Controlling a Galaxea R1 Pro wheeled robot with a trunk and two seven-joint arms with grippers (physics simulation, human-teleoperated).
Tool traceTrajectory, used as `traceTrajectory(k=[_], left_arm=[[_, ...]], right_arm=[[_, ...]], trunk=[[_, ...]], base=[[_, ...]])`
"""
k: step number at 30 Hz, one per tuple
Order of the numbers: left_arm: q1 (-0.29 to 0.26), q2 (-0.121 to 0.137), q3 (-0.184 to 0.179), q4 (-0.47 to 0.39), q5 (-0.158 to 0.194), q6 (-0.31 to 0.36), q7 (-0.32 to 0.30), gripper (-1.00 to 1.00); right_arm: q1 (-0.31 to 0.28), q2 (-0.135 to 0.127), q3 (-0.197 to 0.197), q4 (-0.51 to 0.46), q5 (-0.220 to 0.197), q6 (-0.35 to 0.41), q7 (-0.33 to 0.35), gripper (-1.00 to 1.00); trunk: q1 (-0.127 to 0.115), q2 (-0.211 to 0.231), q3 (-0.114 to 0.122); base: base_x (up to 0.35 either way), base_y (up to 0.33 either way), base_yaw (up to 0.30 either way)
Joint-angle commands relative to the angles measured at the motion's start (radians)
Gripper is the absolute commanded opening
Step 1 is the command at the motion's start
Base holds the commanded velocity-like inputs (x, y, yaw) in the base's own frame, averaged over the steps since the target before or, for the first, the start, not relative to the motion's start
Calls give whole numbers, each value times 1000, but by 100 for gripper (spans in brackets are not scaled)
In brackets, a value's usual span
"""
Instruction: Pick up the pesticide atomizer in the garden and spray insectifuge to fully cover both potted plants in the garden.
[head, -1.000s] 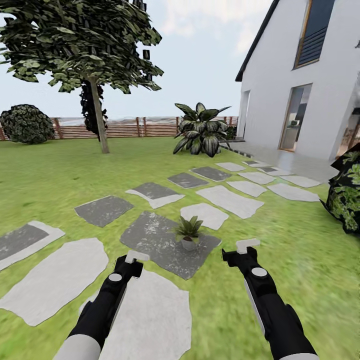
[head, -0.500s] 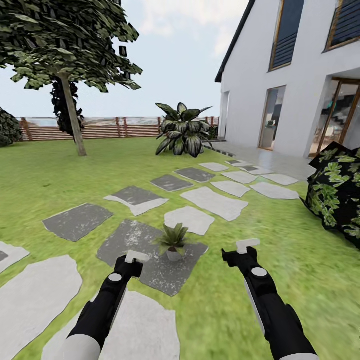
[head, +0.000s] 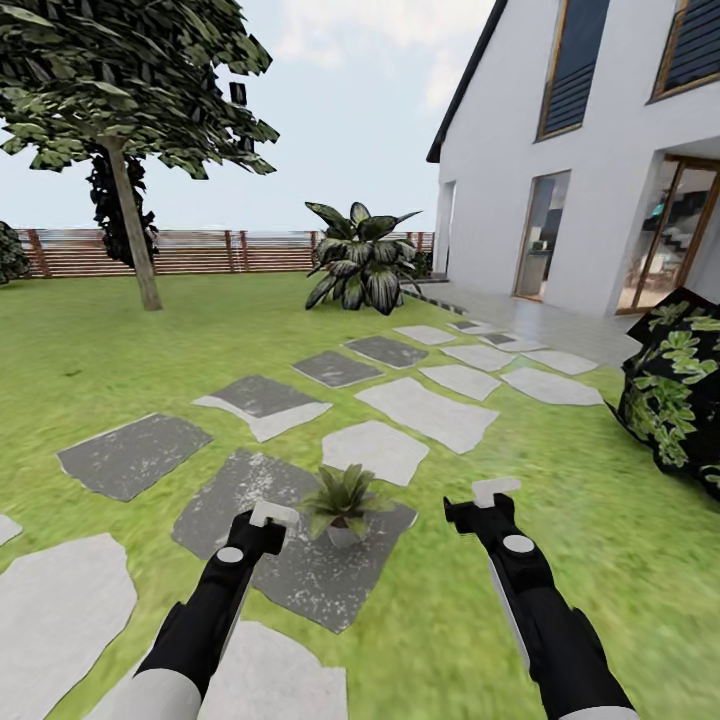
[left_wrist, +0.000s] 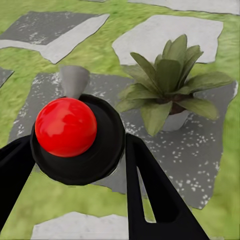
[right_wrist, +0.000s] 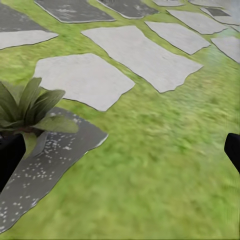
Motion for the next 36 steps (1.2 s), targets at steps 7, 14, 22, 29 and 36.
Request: traceTrajectory(k=[7, 14, 22, 29, 36], left_arm=[[0, -1, 7, -2, -10, 4, -9, -100], [0, -1, 6, -2, -12, 4, -7, -100], [0, -1, 6, -2, -11, 4, -7, -100], [0, -1, 6, -2, -10, 4, -7, -100], [0, -1, 6, -2, -10, 4, -7, -100]], right_arm=[[-1, -1, -2, -2, 9, 5, 3, 100], [-1, -1, -2, -3, 9, 5, 3, 100], [-1, -1, -1, -3, 9, 5, 3, 100], [-1, -1, -2, -3, 9, 6, 3, 100], [-1, -2, -2, -3, 9, 5, 3, 100]], trunk=[[0, 0, -1], [0, 0, -1], [-7, 14, 5], [-34, 63, 27], [-61, 112, 49]], base=[[315, 0, 0], [56, 0, 0], [1, 0, 0], [0, 0, 0], [0, 0, 0]])
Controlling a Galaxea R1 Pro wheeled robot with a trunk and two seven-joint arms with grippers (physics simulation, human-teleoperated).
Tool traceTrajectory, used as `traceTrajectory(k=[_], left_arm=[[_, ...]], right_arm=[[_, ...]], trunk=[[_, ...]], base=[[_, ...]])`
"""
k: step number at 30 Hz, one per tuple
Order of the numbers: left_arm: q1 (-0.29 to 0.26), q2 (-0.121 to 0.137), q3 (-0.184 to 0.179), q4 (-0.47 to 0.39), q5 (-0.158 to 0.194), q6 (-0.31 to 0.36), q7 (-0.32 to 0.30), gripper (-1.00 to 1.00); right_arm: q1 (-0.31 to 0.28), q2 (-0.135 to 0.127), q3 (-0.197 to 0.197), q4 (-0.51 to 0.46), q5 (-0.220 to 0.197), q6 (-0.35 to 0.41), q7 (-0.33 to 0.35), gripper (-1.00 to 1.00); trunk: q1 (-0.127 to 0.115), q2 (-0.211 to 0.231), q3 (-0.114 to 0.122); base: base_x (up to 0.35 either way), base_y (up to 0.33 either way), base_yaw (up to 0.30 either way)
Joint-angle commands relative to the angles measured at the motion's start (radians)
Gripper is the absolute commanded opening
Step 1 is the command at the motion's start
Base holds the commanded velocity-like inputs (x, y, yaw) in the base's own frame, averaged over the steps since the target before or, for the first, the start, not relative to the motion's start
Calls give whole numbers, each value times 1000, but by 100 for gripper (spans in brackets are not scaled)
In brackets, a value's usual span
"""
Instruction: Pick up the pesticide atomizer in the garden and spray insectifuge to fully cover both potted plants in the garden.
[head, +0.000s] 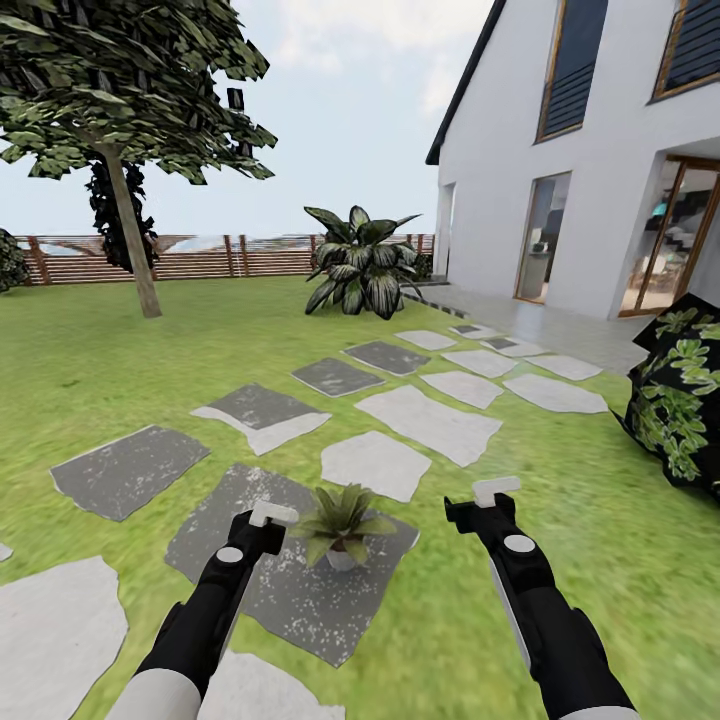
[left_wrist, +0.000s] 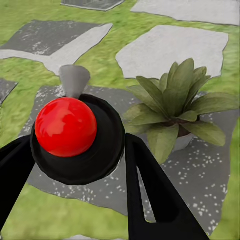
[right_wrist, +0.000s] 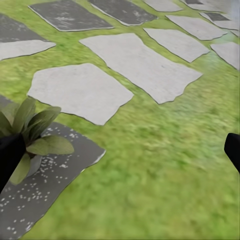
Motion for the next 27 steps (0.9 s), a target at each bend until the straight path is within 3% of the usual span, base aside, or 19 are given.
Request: traceTrajectory(k=[1, 27], left_arm=[[0, -1, 5, -2, -10, 3, -9, -100], [0, -1, 5, -2, -11, 3, -9, -100]], right_arm=[[-1, 1, -1, -1, 8, 6, 3, 100], [-1, 0, -1, -2, 8, 5, 3, 100]], trunk=[[-4, 7, 2], [-104, 189, 84]], base=[[0, 0, 0], [0, 0, 0]])
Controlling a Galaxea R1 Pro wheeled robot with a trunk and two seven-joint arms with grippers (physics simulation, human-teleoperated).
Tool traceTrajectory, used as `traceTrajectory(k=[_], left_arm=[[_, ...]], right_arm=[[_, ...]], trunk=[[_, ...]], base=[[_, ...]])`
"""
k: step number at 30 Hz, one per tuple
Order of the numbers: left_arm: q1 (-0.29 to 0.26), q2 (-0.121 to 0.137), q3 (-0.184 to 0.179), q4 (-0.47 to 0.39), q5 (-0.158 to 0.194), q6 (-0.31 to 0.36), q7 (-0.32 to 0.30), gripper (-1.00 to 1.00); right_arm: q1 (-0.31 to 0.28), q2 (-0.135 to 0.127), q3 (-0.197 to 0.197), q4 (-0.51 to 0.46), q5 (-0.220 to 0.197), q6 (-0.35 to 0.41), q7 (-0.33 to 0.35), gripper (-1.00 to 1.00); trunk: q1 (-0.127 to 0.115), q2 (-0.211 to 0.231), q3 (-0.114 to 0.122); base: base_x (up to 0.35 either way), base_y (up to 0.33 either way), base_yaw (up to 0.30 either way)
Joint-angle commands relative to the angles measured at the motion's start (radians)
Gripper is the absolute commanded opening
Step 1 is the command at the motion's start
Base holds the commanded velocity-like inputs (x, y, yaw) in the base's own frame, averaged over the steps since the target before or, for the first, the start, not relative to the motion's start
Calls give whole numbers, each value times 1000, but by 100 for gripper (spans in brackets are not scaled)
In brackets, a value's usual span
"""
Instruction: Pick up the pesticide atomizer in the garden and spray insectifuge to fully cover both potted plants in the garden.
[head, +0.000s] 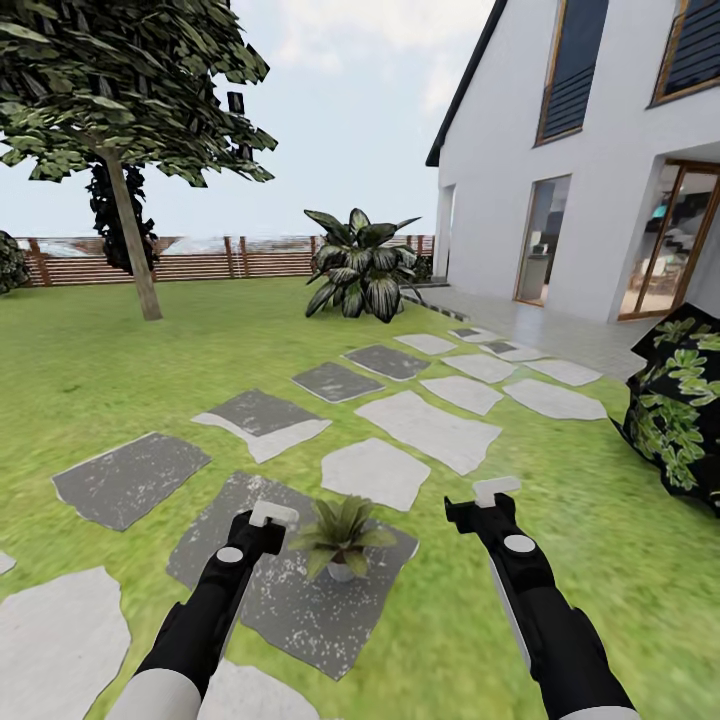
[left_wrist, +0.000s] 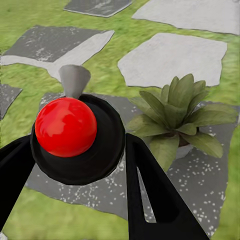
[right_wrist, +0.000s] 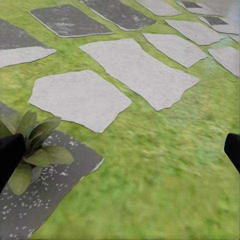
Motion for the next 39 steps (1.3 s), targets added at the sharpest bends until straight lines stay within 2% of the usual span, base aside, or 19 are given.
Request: traceTrajectory(k=[1, 39], left_arm=[[0, -1, 5, -2, -10, 3, -9, -100], [0, -1, 5, -2, -11, 3, -9, -100]], right_arm=[[-1, 1, -1, -1, 8, 6, 3, 100], [-1, 0, 0, -1, 8, 6, 3, 100]], trunk=[[-4, 7, 2], [-150, 273, 121]], base=[[0, 0, 0], [0, 0, 0]])
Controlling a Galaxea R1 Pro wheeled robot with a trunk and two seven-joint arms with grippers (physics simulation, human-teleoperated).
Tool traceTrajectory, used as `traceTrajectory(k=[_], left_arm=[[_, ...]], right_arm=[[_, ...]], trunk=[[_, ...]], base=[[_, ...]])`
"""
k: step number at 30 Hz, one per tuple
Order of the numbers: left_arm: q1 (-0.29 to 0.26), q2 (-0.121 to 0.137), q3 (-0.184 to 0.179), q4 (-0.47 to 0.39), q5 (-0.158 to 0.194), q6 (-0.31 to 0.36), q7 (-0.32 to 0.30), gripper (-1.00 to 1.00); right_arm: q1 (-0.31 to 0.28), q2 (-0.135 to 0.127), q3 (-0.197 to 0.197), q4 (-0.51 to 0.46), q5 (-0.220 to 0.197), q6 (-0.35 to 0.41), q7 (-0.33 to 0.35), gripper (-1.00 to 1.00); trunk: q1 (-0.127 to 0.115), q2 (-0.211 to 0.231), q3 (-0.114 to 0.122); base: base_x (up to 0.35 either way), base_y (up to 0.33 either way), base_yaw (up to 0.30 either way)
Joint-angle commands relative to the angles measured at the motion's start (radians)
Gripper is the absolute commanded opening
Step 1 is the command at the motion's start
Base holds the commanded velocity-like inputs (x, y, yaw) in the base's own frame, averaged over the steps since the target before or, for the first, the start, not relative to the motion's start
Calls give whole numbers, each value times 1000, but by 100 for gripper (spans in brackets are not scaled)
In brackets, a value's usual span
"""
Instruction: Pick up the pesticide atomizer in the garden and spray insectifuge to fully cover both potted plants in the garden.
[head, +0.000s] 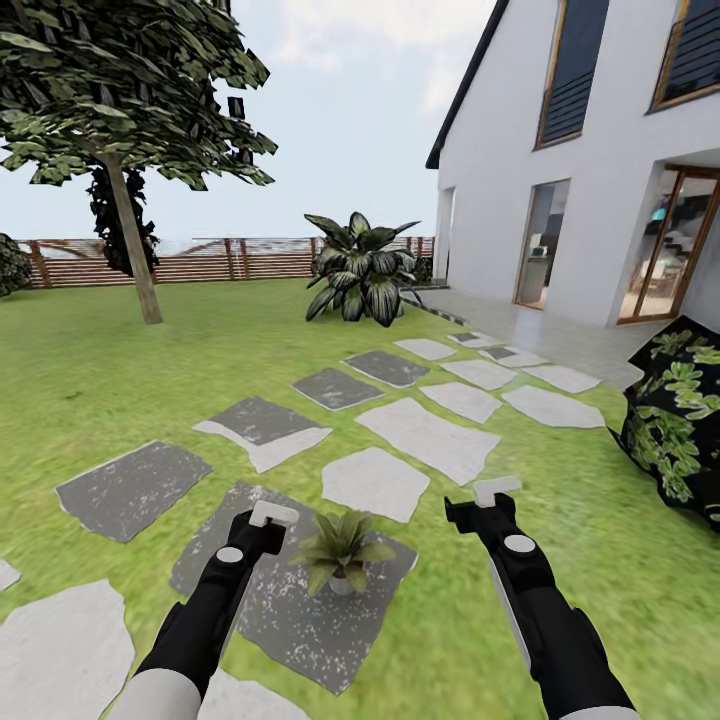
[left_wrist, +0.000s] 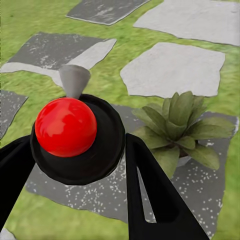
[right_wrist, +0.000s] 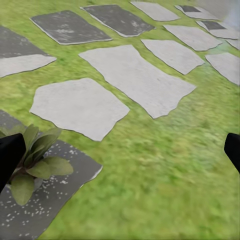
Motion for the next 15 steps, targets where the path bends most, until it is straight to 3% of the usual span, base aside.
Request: traceTrajectory(k=[1, 15], left_arm=[[0, -1, 5, -2, -10, 3, -9, -100], [0, -1, 5, -2, -10, 3, -8, -100]], right_arm=[[-1, 0, -1, -2, 9, 6, 3, 100], [-1, 2, -1, -2, 9, 6, 3, 100]], trunk=[[-4, 7, 2], [-58, 105, 46]], base=[[0, 0, 0], [0, 0, 0]])
